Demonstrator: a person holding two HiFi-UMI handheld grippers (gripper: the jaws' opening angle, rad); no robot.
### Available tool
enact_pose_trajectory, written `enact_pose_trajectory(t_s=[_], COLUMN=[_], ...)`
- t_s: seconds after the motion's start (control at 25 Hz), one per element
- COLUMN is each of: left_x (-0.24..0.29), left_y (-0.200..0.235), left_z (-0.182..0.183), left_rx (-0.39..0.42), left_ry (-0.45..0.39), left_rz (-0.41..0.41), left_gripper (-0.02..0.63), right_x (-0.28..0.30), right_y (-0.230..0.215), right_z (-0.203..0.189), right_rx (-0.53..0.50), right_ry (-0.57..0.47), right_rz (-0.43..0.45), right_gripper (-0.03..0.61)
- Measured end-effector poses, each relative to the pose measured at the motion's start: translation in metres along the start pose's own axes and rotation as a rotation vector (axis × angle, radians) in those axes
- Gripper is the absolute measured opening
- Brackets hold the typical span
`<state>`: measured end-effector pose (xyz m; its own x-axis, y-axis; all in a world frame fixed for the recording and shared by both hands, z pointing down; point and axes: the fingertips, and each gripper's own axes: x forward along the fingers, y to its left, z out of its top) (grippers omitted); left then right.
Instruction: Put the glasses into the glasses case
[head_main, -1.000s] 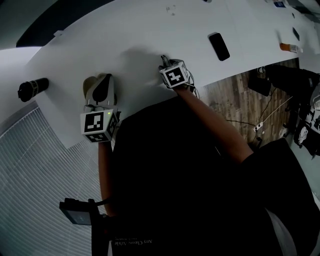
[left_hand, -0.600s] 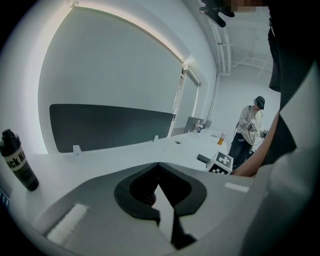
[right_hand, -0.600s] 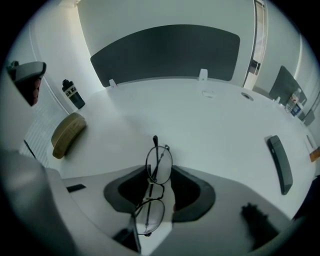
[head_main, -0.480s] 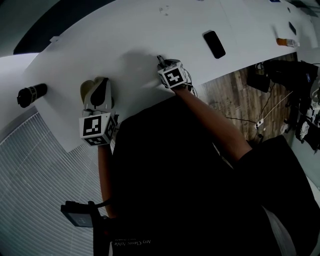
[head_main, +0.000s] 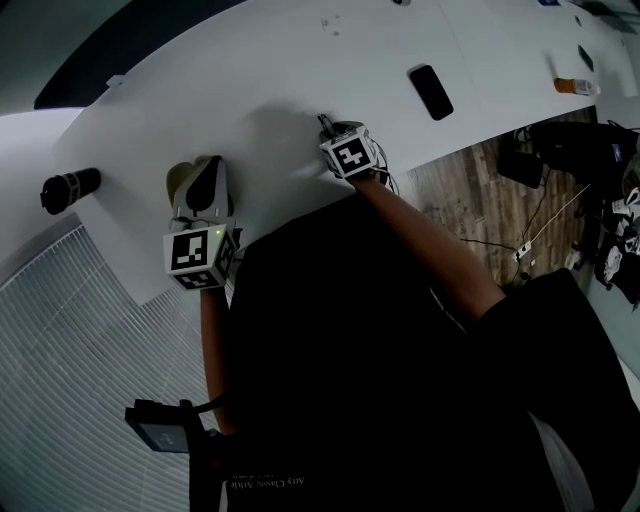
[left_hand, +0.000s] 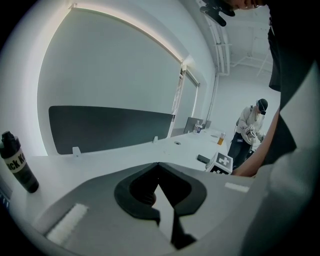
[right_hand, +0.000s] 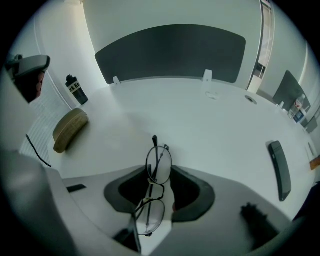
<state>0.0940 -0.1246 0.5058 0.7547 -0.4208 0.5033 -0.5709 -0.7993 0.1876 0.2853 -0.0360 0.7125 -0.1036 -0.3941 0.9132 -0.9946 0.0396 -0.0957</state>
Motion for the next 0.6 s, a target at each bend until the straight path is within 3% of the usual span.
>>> enact_pose_trajectory(t_s=[0.12, 0.36, 0.6], left_x=[-0.003, -0.01, -0.014], left_y=[-0.001, 0.006, 0.013], left_z=[0.0, -0.002, -0.006], left_rx=[-0.002, -0.023, -0.043], left_ry=[-0.003, -0.008, -0.031], left_rz=[0.006, 0.034, 0.056], left_gripper=[0.008, 0.008, 0.008], right_x=[-0.001, -0.004, -0.013], right_y=[0.0, -0.006, -0.012], right_z=[0.002, 0.004, 0.001], right_rx=[0.003, 0.17, 0.248], right_ry=[-0.016, -0.071, -0.146], right_rz=[0.011, 0.096, 0.168], right_gripper=[0.139, 0.13, 0.116])
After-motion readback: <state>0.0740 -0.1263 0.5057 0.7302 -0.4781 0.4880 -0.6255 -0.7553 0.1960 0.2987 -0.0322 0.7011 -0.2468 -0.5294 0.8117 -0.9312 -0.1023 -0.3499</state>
